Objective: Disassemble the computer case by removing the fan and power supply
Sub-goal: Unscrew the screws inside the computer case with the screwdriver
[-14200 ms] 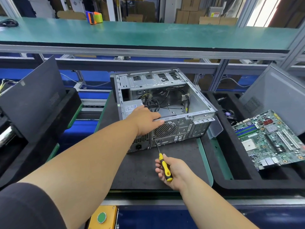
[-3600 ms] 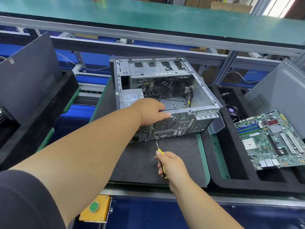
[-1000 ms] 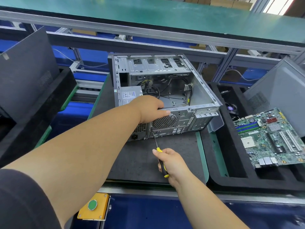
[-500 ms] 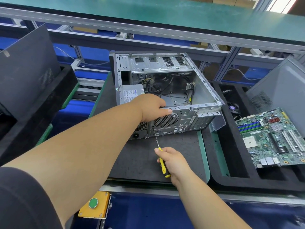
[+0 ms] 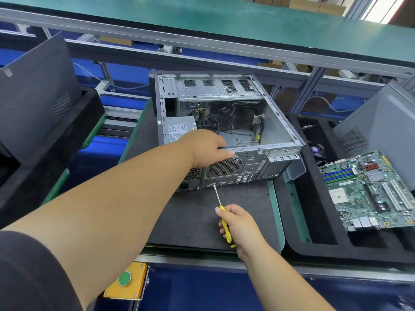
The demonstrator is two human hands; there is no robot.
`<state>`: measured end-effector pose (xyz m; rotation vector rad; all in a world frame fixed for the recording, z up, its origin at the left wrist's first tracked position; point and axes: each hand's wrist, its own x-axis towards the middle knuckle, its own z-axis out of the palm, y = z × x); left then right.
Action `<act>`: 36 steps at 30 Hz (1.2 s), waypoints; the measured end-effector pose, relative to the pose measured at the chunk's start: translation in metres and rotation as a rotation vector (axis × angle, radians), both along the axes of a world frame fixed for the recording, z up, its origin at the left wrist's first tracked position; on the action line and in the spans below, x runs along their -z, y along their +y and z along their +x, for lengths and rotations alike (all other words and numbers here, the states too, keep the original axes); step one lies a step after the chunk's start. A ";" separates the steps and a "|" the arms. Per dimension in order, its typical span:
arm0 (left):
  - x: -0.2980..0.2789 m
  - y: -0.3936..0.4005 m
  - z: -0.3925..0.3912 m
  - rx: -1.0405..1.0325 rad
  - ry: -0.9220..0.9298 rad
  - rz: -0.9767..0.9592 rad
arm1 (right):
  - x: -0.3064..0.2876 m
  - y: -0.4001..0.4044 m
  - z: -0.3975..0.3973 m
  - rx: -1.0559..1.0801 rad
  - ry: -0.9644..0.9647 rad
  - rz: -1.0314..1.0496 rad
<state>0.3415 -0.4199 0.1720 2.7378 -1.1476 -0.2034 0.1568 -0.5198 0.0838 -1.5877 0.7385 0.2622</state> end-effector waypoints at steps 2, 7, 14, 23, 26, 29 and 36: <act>0.000 0.000 0.000 0.000 -0.003 0.005 | 0.000 -0.001 0.001 0.050 -0.007 0.035; -0.001 0.000 0.000 -0.005 -0.012 0.008 | -0.003 -0.003 0.015 0.075 -0.037 -0.018; -0.002 -0.002 -0.004 0.009 -0.045 0.037 | -0.010 -0.022 0.008 0.043 -0.126 -0.190; -0.019 -0.008 -0.012 -0.018 0.002 0.234 | -0.036 -0.093 -0.016 0.105 -0.188 -0.219; -0.029 -0.017 -0.015 -0.119 0.148 0.278 | -0.046 -0.117 -0.021 0.117 -0.211 -0.215; -0.038 -0.033 -0.022 -0.252 0.207 0.318 | -0.055 -0.141 -0.026 0.118 -0.231 -0.210; -0.035 -0.082 -0.044 -0.376 0.055 0.264 | -0.076 -0.203 -0.040 0.037 -0.249 -0.244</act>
